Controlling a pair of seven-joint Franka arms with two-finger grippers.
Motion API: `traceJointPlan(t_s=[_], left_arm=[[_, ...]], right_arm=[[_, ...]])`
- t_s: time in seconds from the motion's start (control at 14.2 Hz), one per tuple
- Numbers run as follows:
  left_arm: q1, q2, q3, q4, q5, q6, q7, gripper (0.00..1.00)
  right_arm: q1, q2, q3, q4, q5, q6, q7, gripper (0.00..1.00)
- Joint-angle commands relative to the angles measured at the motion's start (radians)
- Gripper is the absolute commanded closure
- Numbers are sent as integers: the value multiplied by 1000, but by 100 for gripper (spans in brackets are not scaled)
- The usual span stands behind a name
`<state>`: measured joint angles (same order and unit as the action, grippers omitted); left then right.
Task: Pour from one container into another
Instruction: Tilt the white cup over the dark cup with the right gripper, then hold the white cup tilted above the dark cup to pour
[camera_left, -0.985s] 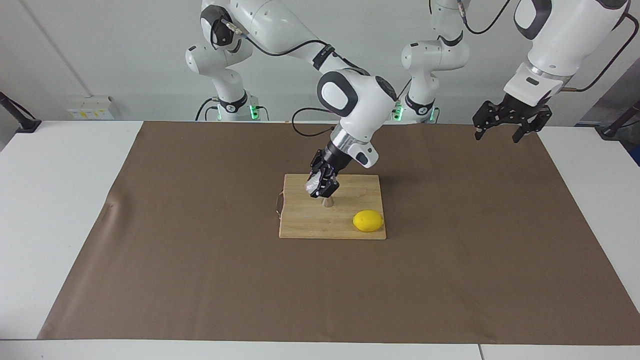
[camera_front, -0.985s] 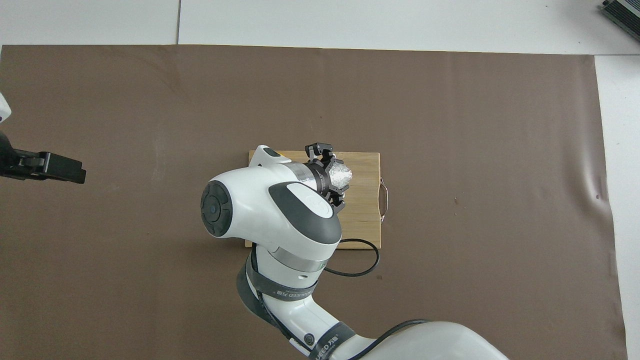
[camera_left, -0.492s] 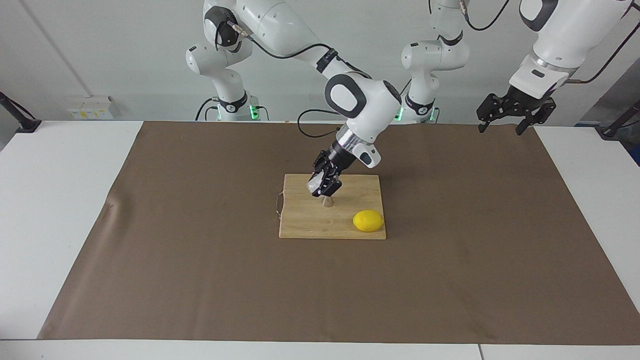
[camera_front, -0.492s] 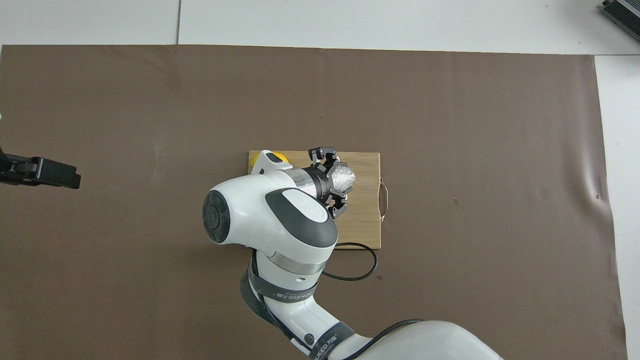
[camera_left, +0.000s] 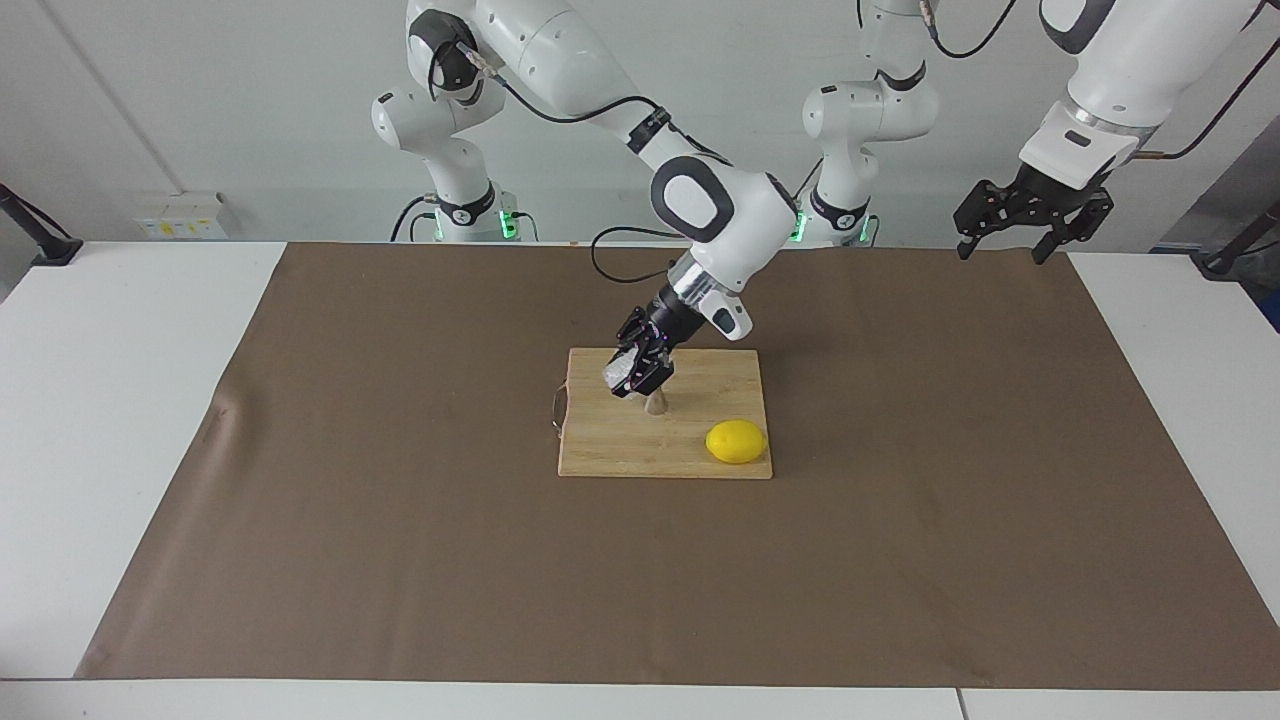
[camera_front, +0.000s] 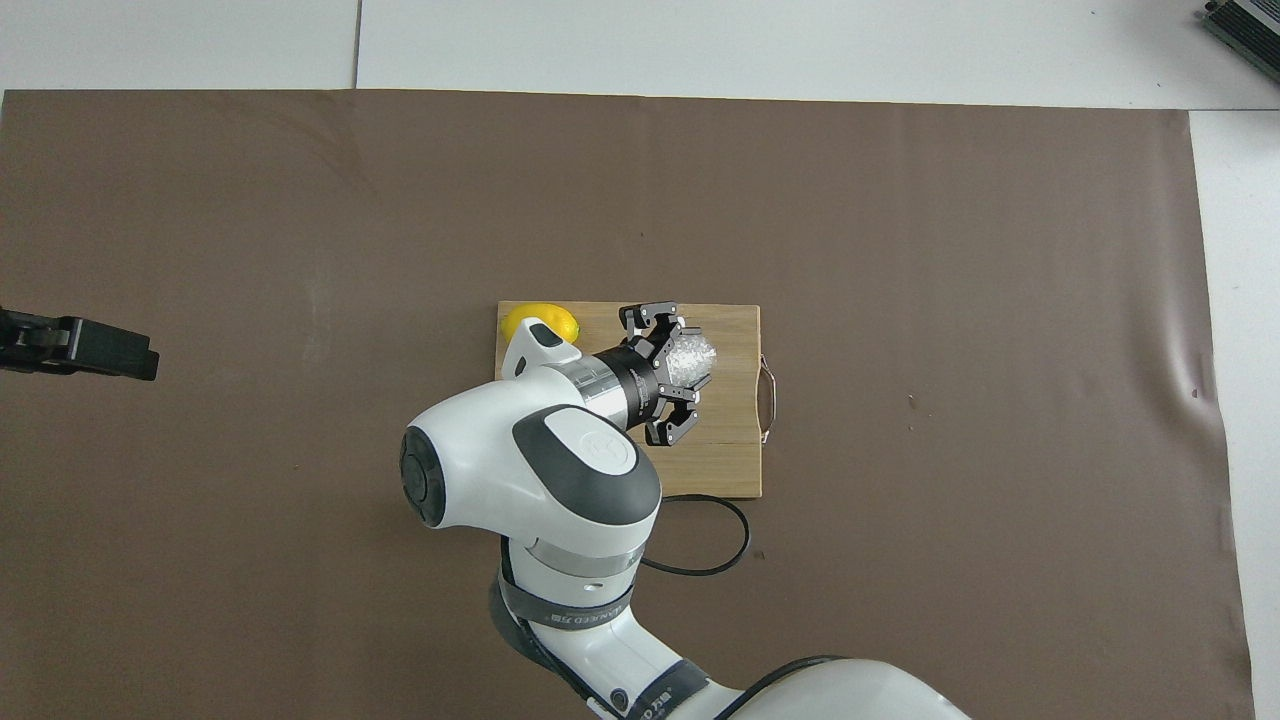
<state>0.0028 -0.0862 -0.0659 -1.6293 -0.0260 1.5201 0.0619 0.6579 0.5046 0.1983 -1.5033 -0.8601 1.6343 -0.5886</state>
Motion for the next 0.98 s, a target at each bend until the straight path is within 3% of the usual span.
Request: traceJointPlan(t_s=[0.0,0.21,0.91], left_arm=[[-10,-4,17,5,3,-17,10,0],[-9,-4,17,3,5,-14,12,0],[6,-6,11,5,12,-23,26,0]], right_arm=[[32,-75,4,-127,-80,2,76,89],[42,-100,6,-181,-138,9,116,89],[32,-101,4,-196,-218,38,141,89]])
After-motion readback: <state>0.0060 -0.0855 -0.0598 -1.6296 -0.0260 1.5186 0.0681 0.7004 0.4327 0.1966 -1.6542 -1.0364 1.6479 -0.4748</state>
